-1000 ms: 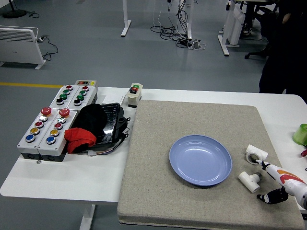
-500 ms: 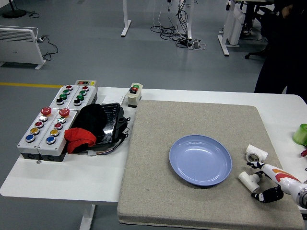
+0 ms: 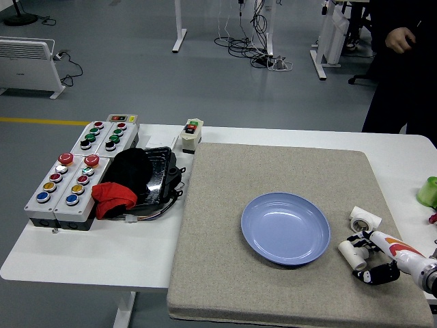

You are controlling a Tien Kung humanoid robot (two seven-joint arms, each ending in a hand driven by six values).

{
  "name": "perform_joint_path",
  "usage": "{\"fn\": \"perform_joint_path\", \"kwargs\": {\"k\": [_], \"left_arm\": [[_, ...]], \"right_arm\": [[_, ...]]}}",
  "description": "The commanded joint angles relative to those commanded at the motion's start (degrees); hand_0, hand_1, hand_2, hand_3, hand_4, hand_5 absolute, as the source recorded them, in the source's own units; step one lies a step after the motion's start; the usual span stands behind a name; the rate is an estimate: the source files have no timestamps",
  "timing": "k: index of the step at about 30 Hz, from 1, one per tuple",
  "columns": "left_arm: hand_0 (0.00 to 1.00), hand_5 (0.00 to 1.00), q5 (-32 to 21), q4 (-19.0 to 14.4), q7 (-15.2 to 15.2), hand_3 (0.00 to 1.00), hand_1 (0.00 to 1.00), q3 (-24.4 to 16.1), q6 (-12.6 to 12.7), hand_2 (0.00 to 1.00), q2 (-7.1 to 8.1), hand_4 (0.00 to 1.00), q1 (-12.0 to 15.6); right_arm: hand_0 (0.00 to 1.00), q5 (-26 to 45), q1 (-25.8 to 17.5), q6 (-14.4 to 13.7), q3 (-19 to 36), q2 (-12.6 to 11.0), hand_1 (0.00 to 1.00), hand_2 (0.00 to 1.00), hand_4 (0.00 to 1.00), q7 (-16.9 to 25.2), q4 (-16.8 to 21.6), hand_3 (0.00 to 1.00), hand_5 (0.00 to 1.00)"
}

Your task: Pick pipe place plate twice

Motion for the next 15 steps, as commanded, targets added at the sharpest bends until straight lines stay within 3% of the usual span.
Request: {"fn": "perform_joint_path", "kwargs": {"k": [5, 6, 15], "left_arm": [[0.625, 0.998, 0.14, 0.00, 0.06, 0.591, 0.582, -0.05, -0.02, 0.521, 0.00, 0.274, -0.03], [0.625, 0.998, 0.27, 0.00, 0.13, 0.590, 0.581, -0.13, -0.02, 0.521, -0.01, 0.275, -0.04], [0.625, 0.998, 0.51, 0.00, 0.25, 0.589, 0.583, -0.25, -0.02, 0.520, 0.00, 0.275, 0.09]], "right_arm": [[0.642, 0.58, -0.05, -0.89, 0.12, 0.01, 0.637, 0.652, 0.720, 0.40, 0.04, 0.741, 0.385], [0.546, 0.83, -0.08, -1.38, 0.18, -0.01, 0.587, 0.610, 0.668, 0.76, 0.09, 0.721, 0.374], [0.513, 2.21, 0.00, -3.55, 0.35, 0.00, 0.568, 0.596, 0.641, 2.34, 1.61, 0.710, 0.359]]}}
